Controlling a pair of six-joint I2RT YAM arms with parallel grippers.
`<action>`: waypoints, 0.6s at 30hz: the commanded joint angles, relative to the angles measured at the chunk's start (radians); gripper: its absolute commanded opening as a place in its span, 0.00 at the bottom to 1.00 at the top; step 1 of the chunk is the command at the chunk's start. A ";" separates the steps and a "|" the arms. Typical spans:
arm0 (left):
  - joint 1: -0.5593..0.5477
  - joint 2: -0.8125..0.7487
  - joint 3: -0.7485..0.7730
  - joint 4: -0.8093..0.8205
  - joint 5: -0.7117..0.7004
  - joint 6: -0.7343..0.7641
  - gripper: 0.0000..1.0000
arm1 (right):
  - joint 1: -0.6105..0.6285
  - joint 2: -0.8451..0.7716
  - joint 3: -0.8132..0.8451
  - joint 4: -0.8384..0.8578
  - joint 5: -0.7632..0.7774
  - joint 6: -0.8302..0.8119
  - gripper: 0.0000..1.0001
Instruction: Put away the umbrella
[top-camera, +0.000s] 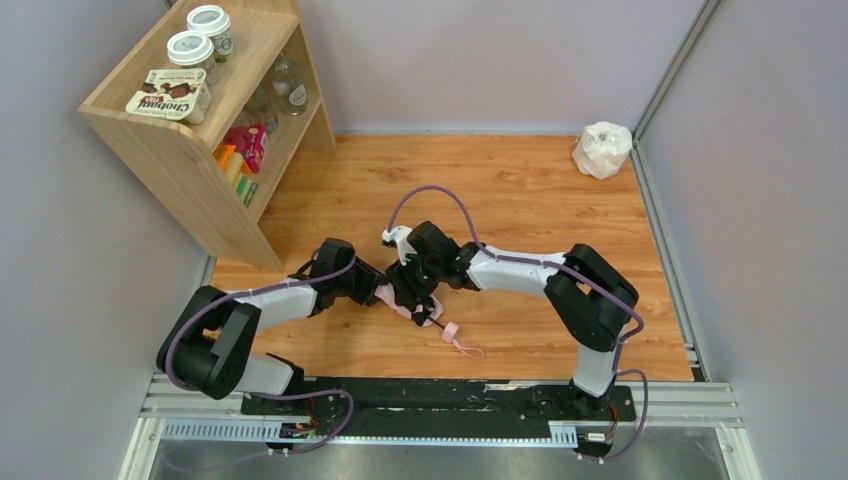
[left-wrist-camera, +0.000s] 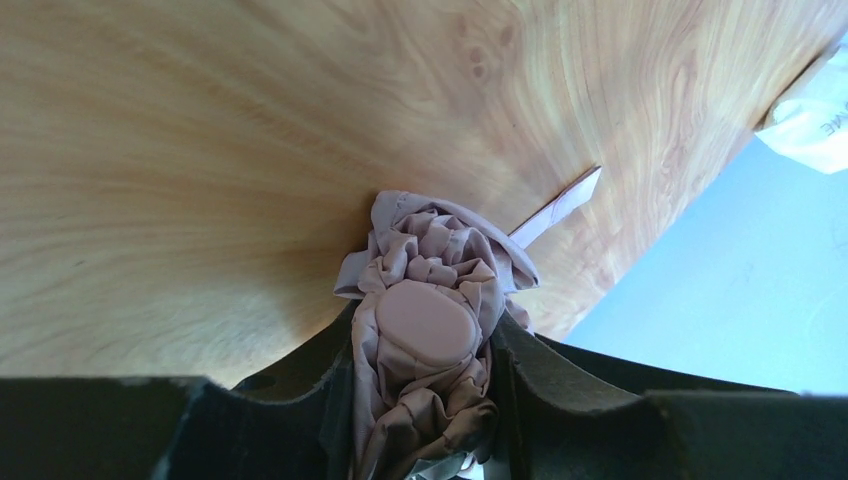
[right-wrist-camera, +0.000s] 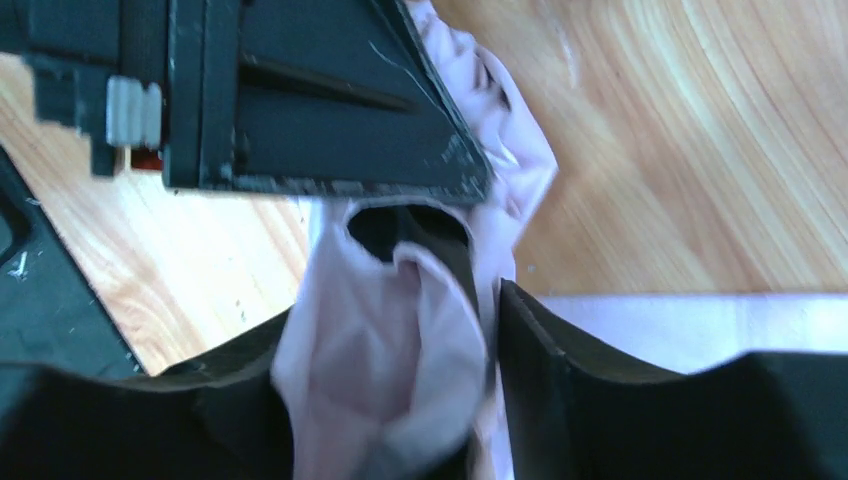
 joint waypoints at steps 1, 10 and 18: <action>0.010 -0.075 -0.045 -0.078 -0.129 -0.011 0.00 | -0.022 -0.117 0.034 -0.131 0.060 0.088 0.64; 0.010 -0.152 -0.091 0.070 -0.120 -0.118 0.00 | -0.023 -0.316 0.016 -0.194 0.133 0.177 0.95; 0.011 -0.300 -0.022 0.042 -0.108 -0.247 0.00 | -0.023 -0.753 -0.314 0.042 0.128 0.314 1.00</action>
